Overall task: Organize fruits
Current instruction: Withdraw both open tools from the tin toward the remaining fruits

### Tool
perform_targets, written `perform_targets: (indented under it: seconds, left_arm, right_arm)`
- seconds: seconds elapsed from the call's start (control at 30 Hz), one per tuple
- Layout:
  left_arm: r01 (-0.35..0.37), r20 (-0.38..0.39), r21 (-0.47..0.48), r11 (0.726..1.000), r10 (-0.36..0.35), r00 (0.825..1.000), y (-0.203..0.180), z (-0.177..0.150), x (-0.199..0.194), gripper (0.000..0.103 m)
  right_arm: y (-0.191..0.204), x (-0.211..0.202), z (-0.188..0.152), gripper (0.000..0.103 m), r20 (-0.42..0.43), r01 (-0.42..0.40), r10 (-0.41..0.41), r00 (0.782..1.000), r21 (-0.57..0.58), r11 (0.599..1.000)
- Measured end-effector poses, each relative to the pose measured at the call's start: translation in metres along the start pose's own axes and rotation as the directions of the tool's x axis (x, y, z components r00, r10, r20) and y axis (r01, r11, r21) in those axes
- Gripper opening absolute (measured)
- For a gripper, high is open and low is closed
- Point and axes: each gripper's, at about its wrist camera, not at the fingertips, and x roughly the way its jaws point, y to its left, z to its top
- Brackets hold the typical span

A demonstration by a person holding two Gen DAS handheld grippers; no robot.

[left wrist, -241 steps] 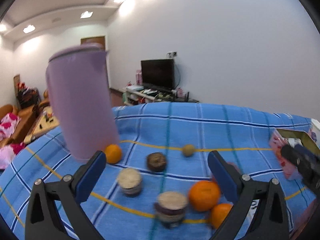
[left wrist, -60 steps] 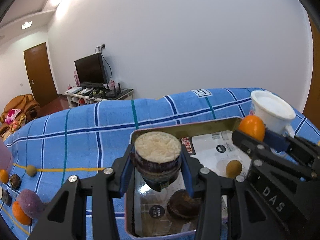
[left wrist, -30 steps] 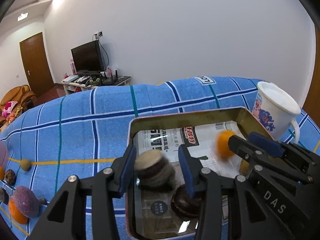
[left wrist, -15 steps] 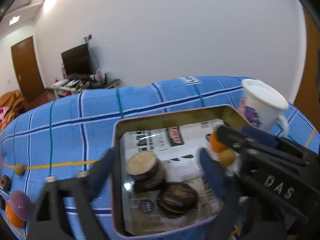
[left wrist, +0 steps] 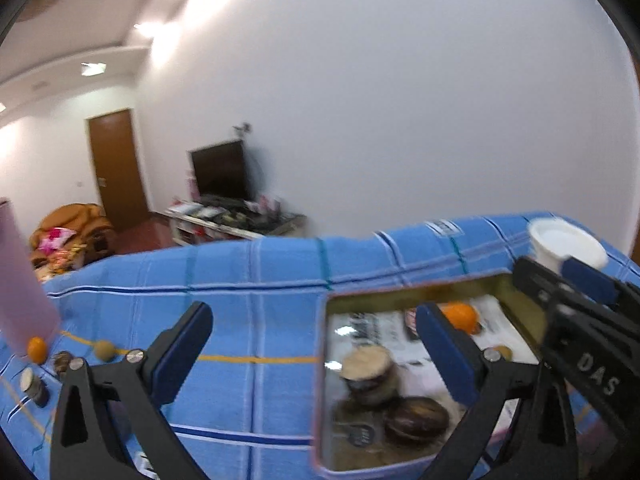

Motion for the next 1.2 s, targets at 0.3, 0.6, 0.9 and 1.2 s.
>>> perform_targets:
  seconds: [0.3, 0.6, 0.9, 1.2]
  left_arm:
    - [-0.112, 0.066, -0.036, 0.993, 0.114, 0.991, 0.02, -0.007, -0.016, 0.103]
    - [-0.122, 0.043, -0.09, 0.988, 0.126, 0.991, 0.034, -0.015, -0.026, 0.103]
    - [-0.058, 0.016, -0.058, 0.997, 0.059, 0.998, 0.033, -0.017, -0.032, 0.103]
    - [-0.051, 0.017, -0.09, 0.995, 0.053, 0.998, 0.045, -0.023, -0.044, 0.103]
  right_arm:
    - [0.007, -0.028, 0.0, 0.061, 0.164, 0.025, -0.014, 0.986, -0.064, 0.998]
    - [0.014, -0.04, -0.002, 0.078, 0.22, 0.036, -0.016, 0.975, -0.091, 0.995]
    - [-0.011, -0.041, -0.005, 0.078, 0.172, 0.069, -0.079, 0.982, 0.061, 0.996]
    - [-0.02, -0.044, -0.013, 0.078, 0.128, 0.064, -0.089, 0.988, 0.191, 0.98]
